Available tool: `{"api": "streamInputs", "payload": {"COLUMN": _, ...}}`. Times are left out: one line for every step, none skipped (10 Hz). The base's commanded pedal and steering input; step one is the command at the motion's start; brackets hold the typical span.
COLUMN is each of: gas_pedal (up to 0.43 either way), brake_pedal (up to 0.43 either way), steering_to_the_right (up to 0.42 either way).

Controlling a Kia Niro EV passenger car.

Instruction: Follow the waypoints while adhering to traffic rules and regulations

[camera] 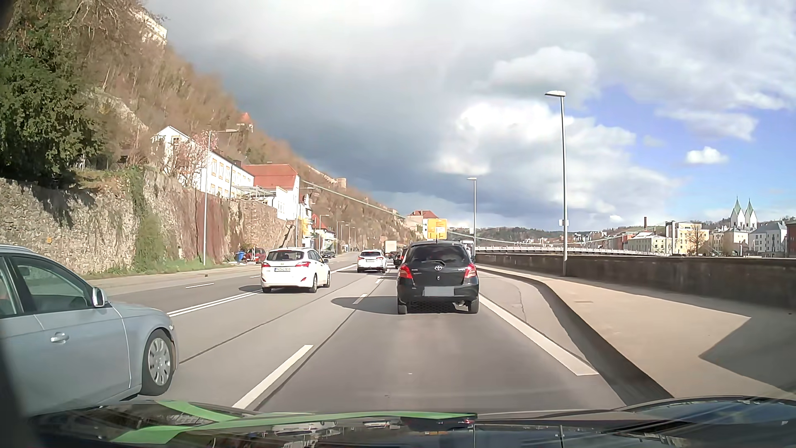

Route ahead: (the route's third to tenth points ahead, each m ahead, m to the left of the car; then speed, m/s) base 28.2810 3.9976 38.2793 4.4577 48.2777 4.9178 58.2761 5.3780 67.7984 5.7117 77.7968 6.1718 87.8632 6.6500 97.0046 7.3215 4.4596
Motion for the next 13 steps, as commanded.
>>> {"api": "streamInputs", "payload": {"gas_pedal": 0.000, "brake_pedal": 0.000, "steering_to_the_right": -0.002}}
{"api": "streamInputs", "payload": {"gas_pedal": 0.000, "brake_pedal": 0.000, "steering_to_the_right": -0.003}}
{"api": "streamInputs", "payload": {"gas_pedal": 0.000, "brake_pedal": 0.000, "steering_to_the_right": -0.002}}
{"api": "streamInputs", "payload": {"gas_pedal": 0.000, "brake_pedal": 0.000, "steering_to_the_right": -0.002}}
{"api": "streamInputs", "payload": {"gas_pedal": 0.000, "brake_pedal": 0.000, "steering_to_the_right": -0.003}}
{"api": "streamInputs", "payload": {"gas_pedal": 0.000, "brake_pedal": 0.000, "steering_to_the_right": -0.002}}
{"api": "streamInputs", "payload": {"gas_pedal": 0.000, "brake_pedal": 0.000, "steering_to_the_right": -0.003}}
{"api": "streamInputs", "payload": {"gas_pedal": 0.000, "brake_pedal": 0.000, "steering_to_the_right": -0.002}}
{"api": "streamInputs", "payload": {"gas_pedal": 0.000, "brake_pedal": 0.000, "steering_to_the_right": -0.003}}
{"api": "streamInputs", "payload": {"gas_pedal": 0.000, "brake_pedal": 0.000, "steering_to_the_right": -0.002}}
{"api": "streamInputs", "payload": {"gas_pedal": 0.000, "brake_pedal": 0.000, "steering_to_the_right": -0.003}}
{"api": "streamInputs", "payload": {"gas_pedal": 0.000, "brake_pedal": 0.000, "steering_to_the_right": -0.002}}
{"api": "streamInputs", "payload": {"gas_pedal": 0.000, "brake_pedal": 0.000, "steering_to_the_right": -0.002}}
